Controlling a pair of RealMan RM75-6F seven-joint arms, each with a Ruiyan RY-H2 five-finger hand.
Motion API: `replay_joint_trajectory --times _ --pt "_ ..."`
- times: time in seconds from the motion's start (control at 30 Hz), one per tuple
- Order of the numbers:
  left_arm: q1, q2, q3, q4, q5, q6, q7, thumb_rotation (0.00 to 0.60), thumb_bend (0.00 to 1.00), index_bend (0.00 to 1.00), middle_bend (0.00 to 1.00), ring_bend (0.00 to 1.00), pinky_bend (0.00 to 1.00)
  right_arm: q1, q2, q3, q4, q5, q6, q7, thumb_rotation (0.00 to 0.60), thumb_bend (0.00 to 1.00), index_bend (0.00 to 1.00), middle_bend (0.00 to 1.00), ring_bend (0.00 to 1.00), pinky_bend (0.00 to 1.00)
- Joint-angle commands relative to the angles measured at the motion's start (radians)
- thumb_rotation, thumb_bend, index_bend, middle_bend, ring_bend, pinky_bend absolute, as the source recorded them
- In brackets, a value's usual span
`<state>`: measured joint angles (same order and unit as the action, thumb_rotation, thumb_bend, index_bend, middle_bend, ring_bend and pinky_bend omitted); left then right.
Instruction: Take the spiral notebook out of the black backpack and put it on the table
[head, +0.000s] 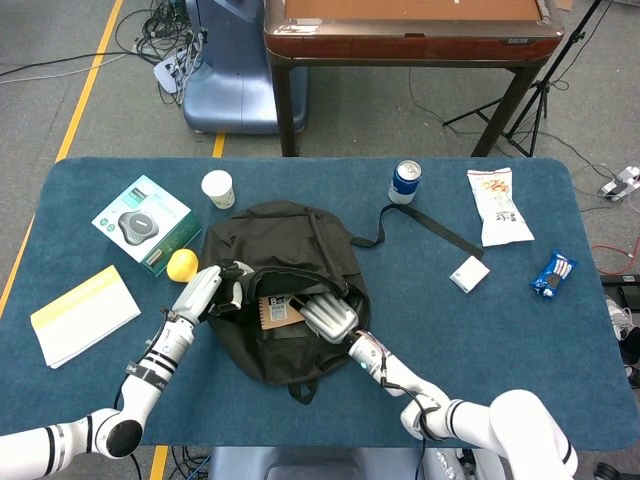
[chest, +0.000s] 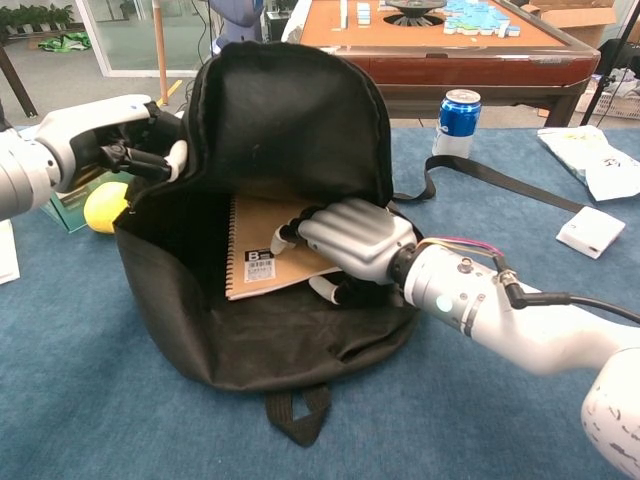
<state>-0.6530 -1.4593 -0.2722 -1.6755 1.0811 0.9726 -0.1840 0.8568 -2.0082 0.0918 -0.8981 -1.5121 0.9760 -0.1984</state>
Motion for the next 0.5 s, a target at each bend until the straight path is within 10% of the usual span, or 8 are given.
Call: replay_joint_trajectory --times 0.03,0.5 --pt "0.0 0.0 0.0 0.0 0.0 -0.001 -0.001 0.6 0.69 0.63 0.37 0.27 0.1 0.002 -0.006 0.002 0.01 -0.002 0.002 0.005 0.6 0.51 0.27 0.26 0.17 0.25" --pt "0.0 0.001 -0.008 0.009 -0.001 -0.004 -0.014 0.6 0.69 0.63 0.37 0.27 0.1 0.003 -0.052 0.022 0.097 -0.045 0.111 0.078 0.6 0.58 0.54 0.33 0.2 0.25"
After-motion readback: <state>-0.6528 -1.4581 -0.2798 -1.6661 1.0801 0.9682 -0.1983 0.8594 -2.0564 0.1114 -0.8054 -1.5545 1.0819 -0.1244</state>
